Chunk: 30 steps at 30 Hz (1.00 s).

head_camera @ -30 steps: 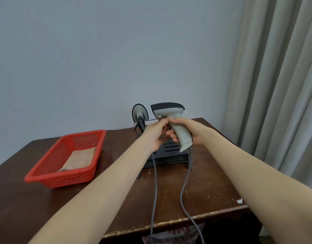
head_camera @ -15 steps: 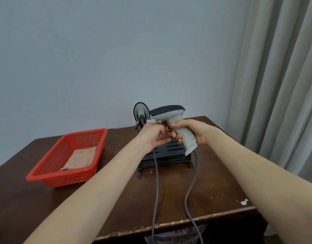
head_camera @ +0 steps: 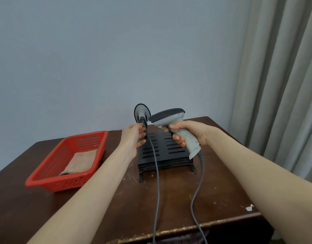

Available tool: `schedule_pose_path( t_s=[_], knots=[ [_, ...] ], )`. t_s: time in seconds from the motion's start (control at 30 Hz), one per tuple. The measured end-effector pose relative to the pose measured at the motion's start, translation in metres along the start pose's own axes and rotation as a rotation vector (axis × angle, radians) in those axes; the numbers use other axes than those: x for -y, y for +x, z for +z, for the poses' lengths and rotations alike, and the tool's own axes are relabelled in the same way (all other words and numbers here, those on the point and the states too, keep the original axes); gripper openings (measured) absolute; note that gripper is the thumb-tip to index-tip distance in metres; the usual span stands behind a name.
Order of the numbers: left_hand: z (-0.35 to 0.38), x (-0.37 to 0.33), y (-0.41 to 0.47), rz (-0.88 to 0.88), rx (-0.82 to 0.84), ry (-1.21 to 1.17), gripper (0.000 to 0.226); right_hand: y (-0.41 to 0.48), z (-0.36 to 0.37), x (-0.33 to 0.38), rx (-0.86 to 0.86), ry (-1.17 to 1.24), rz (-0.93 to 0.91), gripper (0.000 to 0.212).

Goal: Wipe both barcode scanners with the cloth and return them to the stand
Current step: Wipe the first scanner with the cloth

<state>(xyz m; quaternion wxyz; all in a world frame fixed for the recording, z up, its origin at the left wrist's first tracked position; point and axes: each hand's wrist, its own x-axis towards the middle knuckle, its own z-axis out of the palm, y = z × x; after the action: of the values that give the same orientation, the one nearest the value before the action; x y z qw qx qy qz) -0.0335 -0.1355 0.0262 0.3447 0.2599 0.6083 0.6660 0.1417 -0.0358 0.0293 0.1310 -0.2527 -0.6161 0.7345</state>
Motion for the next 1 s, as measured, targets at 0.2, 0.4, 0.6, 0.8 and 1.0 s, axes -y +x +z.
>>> schedule_pose_path(
  t_s=[0.2, 0.4, 0.6, 0.8, 1.0],
  knots=[
    [-0.005, -0.001, 0.002, 0.030, -0.037, 0.024, 0.020, 0.000, 0.002, 0.000, -0.072, -0.153, 0.036, 0.020],
    [-0.011, -0.002, 0.001, 0.015, -0.037, -0.013, 0.021, -0.001, -0.002, -0.004, -0.120, -0.188, 0.022, 0.025],
    [-0.016, -0.003, 0.004, 0.006, -0.055, -0.014, 0.026, -0.002, -0.003, -0.006, -0.142, -0.200, 0.014, 0.027],
    [-0.019, -0.002, 0.005, -0.013, -0.048, -0.024, 0.027, -0.001, -0.002, -0.006, -0.149, -0.221, 0.020, 0.026],
    [-0.022, -0.002, 0.006, -0.011, -0.050, -0.023, 0.027, -0.002, 0.000, -0.005, -0.153, -0.225, 0.021, 0.025]
  ],
)
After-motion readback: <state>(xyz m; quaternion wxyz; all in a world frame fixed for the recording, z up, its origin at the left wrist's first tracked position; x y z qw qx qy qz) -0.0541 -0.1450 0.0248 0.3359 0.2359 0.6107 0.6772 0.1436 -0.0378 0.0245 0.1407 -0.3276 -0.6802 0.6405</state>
